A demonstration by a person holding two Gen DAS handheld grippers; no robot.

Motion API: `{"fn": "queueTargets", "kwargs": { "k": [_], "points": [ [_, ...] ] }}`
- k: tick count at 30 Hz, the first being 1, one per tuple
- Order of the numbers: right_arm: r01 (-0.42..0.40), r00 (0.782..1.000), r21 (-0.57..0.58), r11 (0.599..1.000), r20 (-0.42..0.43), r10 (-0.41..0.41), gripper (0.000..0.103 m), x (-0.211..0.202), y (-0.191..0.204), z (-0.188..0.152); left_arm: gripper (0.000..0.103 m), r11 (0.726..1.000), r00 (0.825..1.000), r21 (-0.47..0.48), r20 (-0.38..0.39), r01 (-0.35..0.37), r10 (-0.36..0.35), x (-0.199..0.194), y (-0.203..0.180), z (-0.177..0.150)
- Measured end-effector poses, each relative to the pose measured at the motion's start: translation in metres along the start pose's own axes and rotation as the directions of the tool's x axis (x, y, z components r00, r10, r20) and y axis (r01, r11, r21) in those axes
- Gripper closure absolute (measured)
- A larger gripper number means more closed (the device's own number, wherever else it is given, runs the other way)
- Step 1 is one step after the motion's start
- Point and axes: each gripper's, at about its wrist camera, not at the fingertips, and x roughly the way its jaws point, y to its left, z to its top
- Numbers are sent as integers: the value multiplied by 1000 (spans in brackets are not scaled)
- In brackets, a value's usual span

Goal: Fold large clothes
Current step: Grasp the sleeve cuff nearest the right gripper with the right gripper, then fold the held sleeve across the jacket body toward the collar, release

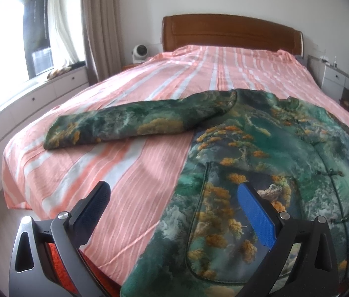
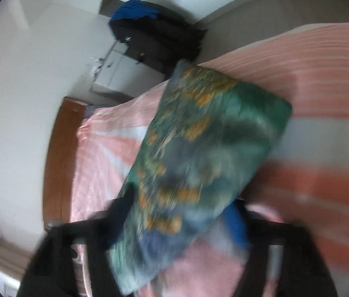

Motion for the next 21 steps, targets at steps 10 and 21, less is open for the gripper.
{"fn": "queueTargets", "kwargs": {
  "k": [10, 21],
  "points": [
    [-233, 957, -760, 607, -69, 280, 82, -79, 270, -185, 1, 999, 999, -30, -26, 24, -25, 12, 6, -4],
    [-418, 893, -846, 332, -450, -21, 18, 10, 303, -468, 1, 997, 1000, -72, -23, 18, -19, 15, 21, -8]
  ]
}}
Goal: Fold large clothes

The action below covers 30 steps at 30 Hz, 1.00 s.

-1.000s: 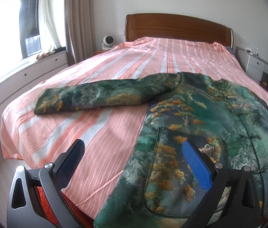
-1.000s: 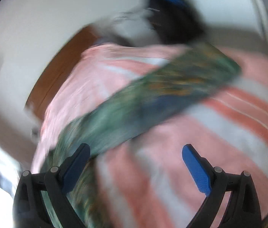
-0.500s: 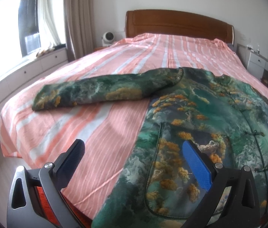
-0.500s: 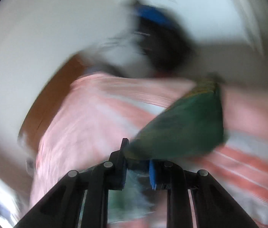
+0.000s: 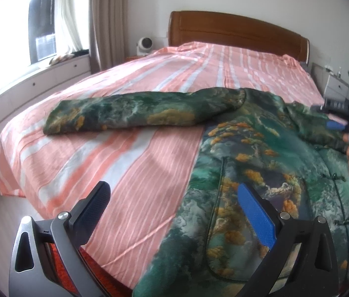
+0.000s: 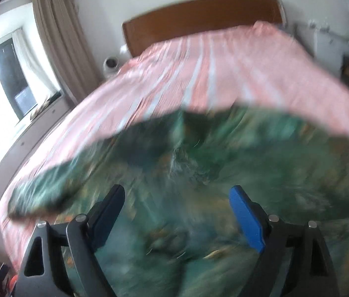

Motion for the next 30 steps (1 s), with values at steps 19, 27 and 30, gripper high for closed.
{"fn": "queueTargets", "kwargs": {
  "k": [19, 27, 30],
  "points": [
    [80, 995, -315, 946, 78, -58, 16, -138, -17, -153, 1, 999, 999, 36, 30, -27, 26, -14, -14, -2],
    [308, 935, -245, 919, 256, -245, 15, -185, -44, -199, 1, 997, 998, 60, 51, -52, 49, -17, -20, -2],
    [324, 924, -236, 916, 287, -253, 14, -194, -49, -199, 1, 997, 997, 44, 46, -60, 58, -17, -16, -1]
  ]
}}
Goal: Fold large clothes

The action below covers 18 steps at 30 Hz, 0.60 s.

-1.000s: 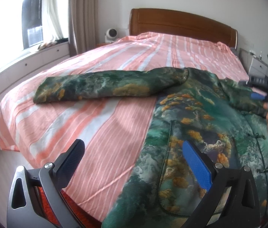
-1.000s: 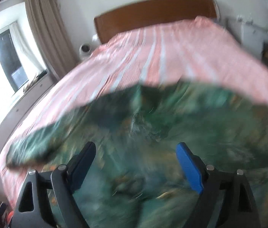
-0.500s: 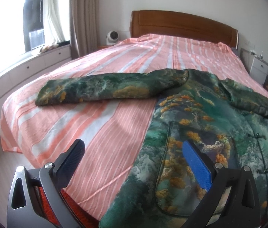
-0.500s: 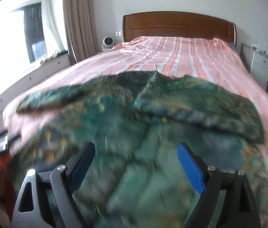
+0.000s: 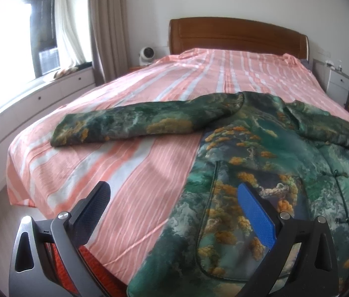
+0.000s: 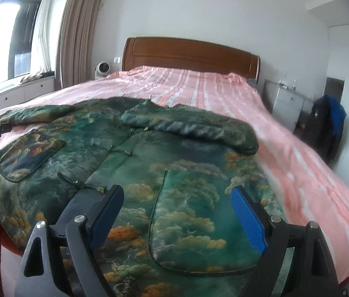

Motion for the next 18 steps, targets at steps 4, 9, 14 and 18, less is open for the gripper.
{"fn": "queueTargets", "kwargs": {
  "k": [4, 9, 14, 18],
  "points": [
    [9, 1000, 17, 1000, 8, -10, 13, 6, -4, 2, 1, 1000, 1000, -16, 7, -15, 15, -1, 5, 0],
    [-4, 1000, 7, 1000, -10, 4, 13, 14, 0, -4, 1, 999, 1000, -31, -12, -23, 23, 3, 9, -1],
    [-6, 1000, -8, 1000, 6, 6, 13, 12, 3, -5, 1, 999, 1000, -32, -7, -24, 24, 4, 10, -1],
    [-8, 1000, -9, 1000, 25, 8, 13, 9, 4, -4, 1, 999, 1000, -33, -11, -24, 24, 4, 10, -1]
  ]
}}
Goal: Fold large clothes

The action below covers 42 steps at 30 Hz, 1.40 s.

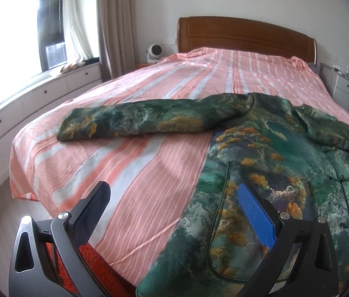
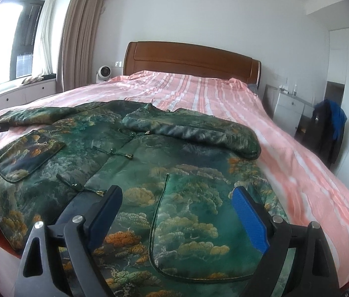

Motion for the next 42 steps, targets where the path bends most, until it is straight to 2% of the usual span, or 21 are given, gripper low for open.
{"fn": "queueTargets", "kwargs": {
  "k": [42],
  "points": [
    [-7, 1000, 11, 1000, 19, 7, 13, -3, -1, 1, 1, 1000, 1000, -5, -2, -8, 8, -1, 3, 2]
  ]
}}
